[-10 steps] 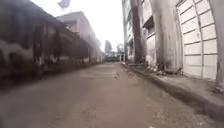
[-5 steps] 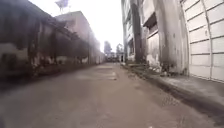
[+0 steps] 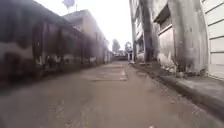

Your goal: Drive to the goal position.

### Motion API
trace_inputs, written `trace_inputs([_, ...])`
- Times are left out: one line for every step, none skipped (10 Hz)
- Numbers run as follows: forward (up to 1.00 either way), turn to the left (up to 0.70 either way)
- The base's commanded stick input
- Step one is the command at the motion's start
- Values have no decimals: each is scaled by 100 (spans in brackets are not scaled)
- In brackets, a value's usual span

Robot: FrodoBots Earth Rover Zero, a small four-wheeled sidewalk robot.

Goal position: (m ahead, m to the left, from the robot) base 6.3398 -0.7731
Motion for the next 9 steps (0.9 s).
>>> trace_inputs([50,1])
trace_inputs([50,1])
trace_inputs([50,1])
trace_inputs([50,1])
trace_inputs([50,1])
trace_inputs([50,1])
trace_inputs([50,1])
trace_inputs([50,1])
trace_inputs([50,1])
